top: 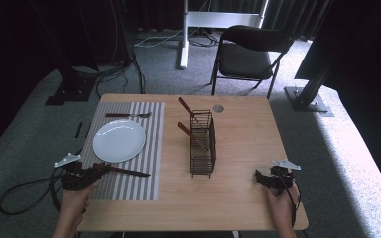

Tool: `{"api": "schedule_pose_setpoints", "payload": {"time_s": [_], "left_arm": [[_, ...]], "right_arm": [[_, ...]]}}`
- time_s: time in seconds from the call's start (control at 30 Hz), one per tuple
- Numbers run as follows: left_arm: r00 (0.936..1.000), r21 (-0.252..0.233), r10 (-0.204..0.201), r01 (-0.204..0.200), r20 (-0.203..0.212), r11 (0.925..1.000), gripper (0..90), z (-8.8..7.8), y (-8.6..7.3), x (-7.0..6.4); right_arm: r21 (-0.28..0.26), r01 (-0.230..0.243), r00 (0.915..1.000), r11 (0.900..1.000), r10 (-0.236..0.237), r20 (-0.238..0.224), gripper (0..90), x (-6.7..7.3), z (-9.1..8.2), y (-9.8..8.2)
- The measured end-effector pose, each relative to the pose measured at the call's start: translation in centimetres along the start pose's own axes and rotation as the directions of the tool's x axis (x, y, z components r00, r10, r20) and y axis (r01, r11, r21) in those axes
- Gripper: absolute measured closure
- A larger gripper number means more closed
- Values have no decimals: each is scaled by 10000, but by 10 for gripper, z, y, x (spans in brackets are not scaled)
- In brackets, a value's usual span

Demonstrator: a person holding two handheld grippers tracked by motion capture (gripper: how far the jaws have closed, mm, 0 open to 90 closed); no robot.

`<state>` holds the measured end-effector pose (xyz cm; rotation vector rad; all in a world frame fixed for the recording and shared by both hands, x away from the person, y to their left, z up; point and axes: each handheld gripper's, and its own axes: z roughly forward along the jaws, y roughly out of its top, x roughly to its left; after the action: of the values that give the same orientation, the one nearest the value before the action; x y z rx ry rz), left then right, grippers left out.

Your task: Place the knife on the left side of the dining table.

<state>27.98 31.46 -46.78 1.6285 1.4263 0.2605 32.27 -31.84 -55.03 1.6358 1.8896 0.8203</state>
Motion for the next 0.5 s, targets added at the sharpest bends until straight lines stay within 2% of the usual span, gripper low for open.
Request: {"api": "schedule_pose_setpoints", "payload": {"time_s": [0.07,0.1,0.3,0.43,0.5], "left_arm": [[9999,-5,-149,148,-52,9999,614,2,-3,6],[9993,-56,-316,315,-197,9995,606,4,-5,10],[9949,-40,-637,636,-777,9980,513,10,-9,23],[9900,145,-519,543,-1311,9984,442,16,-13,30],[9888,163,-574,602,-1380,9981,431,19,-15,34]], "right_arm": [[2,-5,10000,10000,5,2,121,0,0,0],[1,-2,10000,10000,2,-1,121,0,0,0],[3,-5,10000,10000,5,1,121,0,0,0],[1,-2,10000,10000,2,-1,121,0,0,0],[0,0,10000,10000,0,0,121,0,0,0]]}}
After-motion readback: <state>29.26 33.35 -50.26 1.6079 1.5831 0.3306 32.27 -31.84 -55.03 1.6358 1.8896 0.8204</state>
